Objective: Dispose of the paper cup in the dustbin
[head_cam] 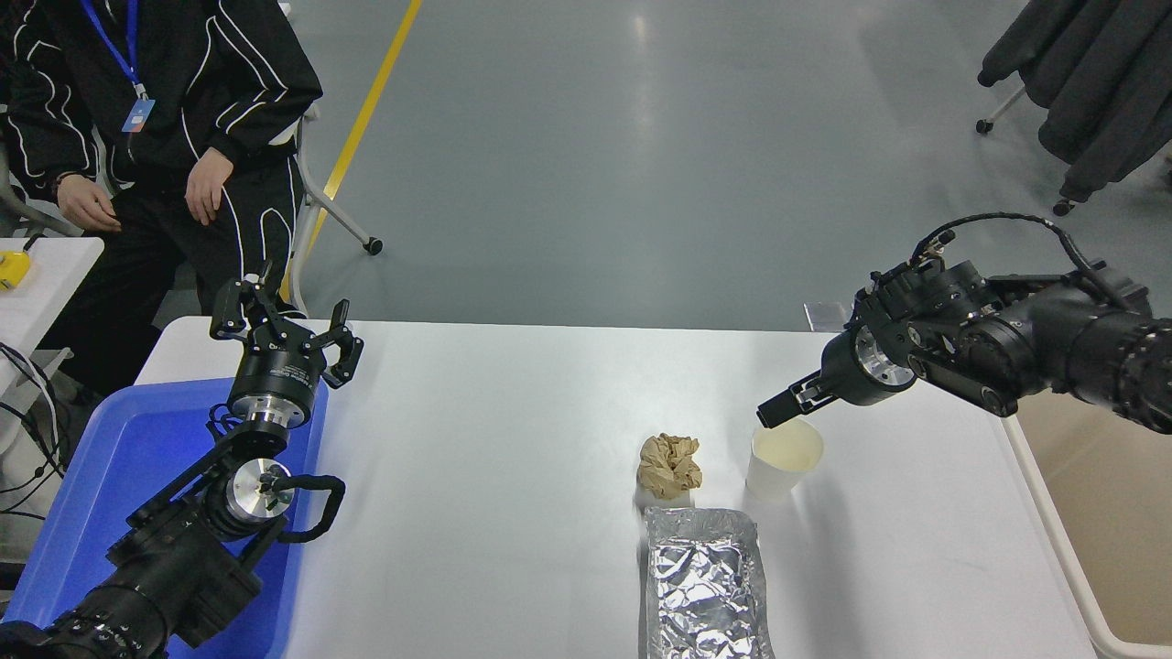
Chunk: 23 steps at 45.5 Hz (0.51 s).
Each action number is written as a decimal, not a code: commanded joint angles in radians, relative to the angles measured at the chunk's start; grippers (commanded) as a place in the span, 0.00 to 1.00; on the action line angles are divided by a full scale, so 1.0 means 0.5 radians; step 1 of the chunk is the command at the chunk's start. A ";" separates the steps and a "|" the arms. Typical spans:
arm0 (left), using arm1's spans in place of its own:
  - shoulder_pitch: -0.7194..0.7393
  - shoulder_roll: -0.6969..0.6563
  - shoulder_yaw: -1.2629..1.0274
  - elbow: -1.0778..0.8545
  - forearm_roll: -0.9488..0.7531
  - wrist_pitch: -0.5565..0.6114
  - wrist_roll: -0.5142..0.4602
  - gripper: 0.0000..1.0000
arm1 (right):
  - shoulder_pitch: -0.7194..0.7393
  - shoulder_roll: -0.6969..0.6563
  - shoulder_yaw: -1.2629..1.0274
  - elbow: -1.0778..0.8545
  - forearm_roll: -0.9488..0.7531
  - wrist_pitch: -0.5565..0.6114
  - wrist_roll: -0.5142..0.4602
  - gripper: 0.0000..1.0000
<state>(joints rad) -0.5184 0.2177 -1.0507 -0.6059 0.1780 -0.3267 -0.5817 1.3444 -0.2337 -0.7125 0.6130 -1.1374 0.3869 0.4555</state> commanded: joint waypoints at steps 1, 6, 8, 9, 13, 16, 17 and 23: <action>0.000 -0.003 0.000 0.000 0.000 0.000 0.001 1.00 | -0.035 -0.002 -0.005 -0.002 -0.084 -0.013 0.016 0.94; 0.000 0.000 0.000 0.000 0.000 0.000 0.001 1.00 | -0.056 -0.005 -0.005 -0.008 -0.106 -0.016 0.025 0.87; 0.000 -0.003 0.000 -0.003 0.000 0.000 0.001 1.00 | -0.063 -0.002 -0.005 -0.011 -0.106 -0.031 0.025 0.86; 0.000 0.000 0.000 0.000 0.000 0.000 0.001 1.00 | -0.066 -0.002 -0.005 -0.011 -0.106 -0.043 0.025 0.86; 0.000 0.000 0.000 0.000 0.000 0.000 0.001 1.00 | -0.081 -0.002 -0.020 -0.011 -0.106 -0.080 0.025 0.84; 0.000 0.000 0.000 0.000 0.000 0.000 0.001 1.00 | -0.081 0.001 -0.060 -0.011 -0.106 -0.090 0.025 0.75; 0.000 0.000 0.000 0.000 0.000 0.000 0.001 1.00 | -0.081 0.001 -0.072 -0.011 -0.106 -0.093 0.025 0.72; 0.000 0.000 0.000 0.000 0.000 0.000 0.001 1.00 | -0.084 0.004 -0.109 -0.020 -0.106 -0.093 0.022 0.36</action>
<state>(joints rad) -0.5185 0.2172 -1.0508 -0.6060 0.1782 -0.3267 -0.5817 1.3101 -0.2341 -0.7365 0.6071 -1.1851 0.3529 0.4664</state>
